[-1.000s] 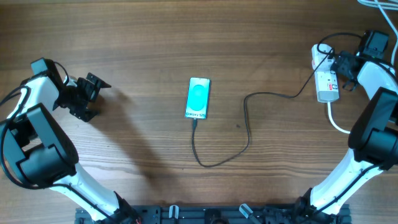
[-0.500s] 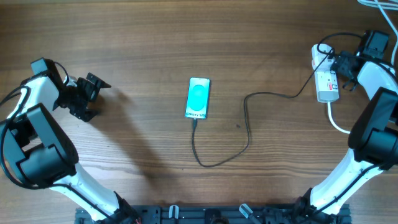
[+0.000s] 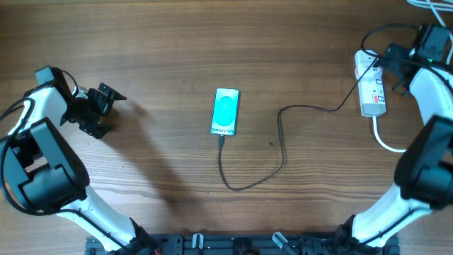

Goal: Plug charger to phone and switch on socket

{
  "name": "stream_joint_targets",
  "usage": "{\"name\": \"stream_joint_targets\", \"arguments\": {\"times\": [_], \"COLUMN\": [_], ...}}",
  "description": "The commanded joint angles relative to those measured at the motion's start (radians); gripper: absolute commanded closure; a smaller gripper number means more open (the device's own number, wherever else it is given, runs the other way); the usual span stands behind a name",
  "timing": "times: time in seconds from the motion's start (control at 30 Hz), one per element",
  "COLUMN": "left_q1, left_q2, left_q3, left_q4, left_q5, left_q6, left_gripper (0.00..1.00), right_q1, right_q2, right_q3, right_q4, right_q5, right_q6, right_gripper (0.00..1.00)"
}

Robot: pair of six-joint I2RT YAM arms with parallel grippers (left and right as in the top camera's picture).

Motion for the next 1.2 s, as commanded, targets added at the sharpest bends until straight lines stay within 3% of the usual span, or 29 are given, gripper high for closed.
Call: {"name": "stream_joint_targets", "arguments": {"times": [0.0,0.27,0.63,1.17], "left_q1": [-0.001,-0.001,-0.001,-0.001], "left_q2": [0.04,0.04,0.04,0.04], "left_q3": [-0.034,-0.034,-0.034,-0.034], "left_q4": [0.003,0.003,0.003,0.003], "left_q5": [-0.067,-0.067,-0.067,-0.067], "left_q6": [0.002,0.002,0.002,0.002], "left_gripper": [0.0,0.0,0.0,0.0], "right_q1": [0.001,0.001,0.002,0.034], "right_q2": [-0.124,-0.122,-0.128,-0.158], "right_q3": [0.01,-0.014,-0.206,-0.241], "right_q4": [0.009,0.007,0.006,0.004], "right_q5": [-0.023,-0.023,-0.023,-0.023], "right_q6": [0.018,0.017,0.018,0.017], "right_gripper": [0.0,0.0,0.0,0.0]}}
